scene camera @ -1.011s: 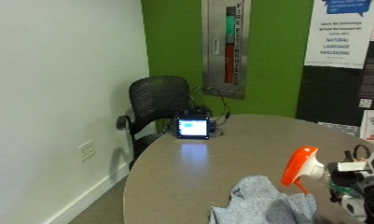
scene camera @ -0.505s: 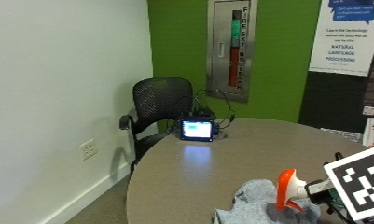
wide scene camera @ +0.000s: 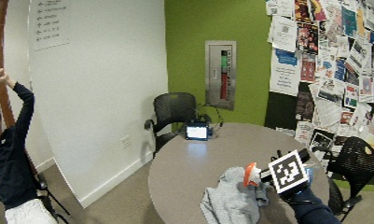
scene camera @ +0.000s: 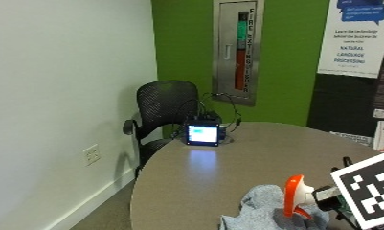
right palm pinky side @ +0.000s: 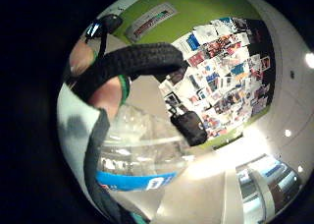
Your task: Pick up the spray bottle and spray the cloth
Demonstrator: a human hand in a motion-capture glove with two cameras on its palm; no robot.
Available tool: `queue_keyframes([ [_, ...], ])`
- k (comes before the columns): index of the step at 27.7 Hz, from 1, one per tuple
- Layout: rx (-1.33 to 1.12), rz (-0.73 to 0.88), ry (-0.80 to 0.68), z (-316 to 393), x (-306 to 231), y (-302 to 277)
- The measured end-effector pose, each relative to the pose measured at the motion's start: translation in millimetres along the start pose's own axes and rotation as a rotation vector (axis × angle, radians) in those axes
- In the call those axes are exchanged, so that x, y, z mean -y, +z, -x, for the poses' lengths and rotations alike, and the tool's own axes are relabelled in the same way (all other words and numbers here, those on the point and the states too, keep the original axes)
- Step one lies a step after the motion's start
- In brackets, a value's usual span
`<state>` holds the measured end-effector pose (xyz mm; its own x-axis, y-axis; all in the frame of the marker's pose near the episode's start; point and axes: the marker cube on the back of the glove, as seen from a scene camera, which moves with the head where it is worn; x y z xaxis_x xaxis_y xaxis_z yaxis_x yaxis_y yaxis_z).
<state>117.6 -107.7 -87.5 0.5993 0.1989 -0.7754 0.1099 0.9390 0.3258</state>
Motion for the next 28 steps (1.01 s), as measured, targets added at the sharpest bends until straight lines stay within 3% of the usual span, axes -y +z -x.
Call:
queue_keyframes([
  [10, -0.01, 0.012, -0.002, 3, -9, 6],
  [15, 0.043, -0.017, -0.002, 10, -8, 10],
  [19, 0.18, 0.058, 0.02, 18, -25, -2],
  [28, 0.531, 0.013, 0.274, -23, -4, -18],
])
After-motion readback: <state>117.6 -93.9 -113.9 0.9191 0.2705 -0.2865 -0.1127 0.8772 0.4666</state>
